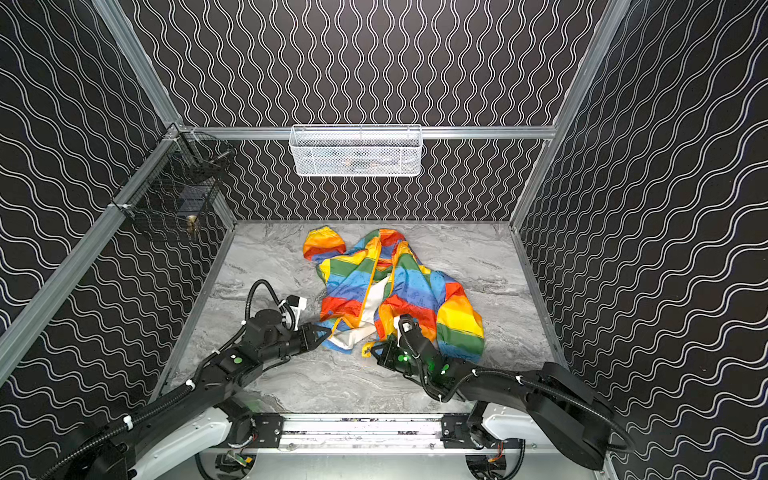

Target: Zip up the jacket

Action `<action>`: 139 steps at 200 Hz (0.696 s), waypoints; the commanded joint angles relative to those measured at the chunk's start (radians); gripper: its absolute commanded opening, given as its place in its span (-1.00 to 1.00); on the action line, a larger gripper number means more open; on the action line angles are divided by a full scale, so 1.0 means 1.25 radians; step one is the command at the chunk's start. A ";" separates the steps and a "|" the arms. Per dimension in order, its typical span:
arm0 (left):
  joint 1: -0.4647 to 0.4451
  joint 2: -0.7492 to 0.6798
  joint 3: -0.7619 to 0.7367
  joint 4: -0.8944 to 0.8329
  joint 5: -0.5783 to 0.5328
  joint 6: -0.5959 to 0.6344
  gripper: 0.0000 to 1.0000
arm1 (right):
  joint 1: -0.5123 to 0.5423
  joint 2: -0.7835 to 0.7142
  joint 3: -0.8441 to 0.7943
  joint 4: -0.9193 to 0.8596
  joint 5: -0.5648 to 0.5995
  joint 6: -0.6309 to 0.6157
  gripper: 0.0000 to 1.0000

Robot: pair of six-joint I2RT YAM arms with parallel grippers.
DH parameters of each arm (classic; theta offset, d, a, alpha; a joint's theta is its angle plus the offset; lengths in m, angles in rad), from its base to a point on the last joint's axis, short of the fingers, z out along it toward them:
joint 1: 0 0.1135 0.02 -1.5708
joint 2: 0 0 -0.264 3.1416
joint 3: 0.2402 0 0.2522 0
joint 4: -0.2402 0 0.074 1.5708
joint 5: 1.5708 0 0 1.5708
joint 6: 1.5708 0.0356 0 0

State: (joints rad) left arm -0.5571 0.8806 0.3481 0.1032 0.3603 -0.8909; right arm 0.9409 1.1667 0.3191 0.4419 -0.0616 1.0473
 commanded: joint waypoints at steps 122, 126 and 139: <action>0.001 0.044 0.055 0.099 0.053 -0.059 -1.00 | -0.121 -0.012 -0.004 0.378 -0.195 -0.308 -1.00; 0.001 0.045 0.055 0.104 0.054 -0.060 -1.00 | -0.121 -0.013 -0.009 0.398 -0.197 -0.316 -1.00; 0.001 0.050 0.059 0.113 0.058 -0.064 -1.00 | -0.120 -0.016 -0.025 0.449 -0.191 -0.337 -1.00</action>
State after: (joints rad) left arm -0.5571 0.9356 0.4076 0.1761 0.4114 -0.9504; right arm 0.7906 1.1492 0.3119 0.7929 -0.2695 0.7067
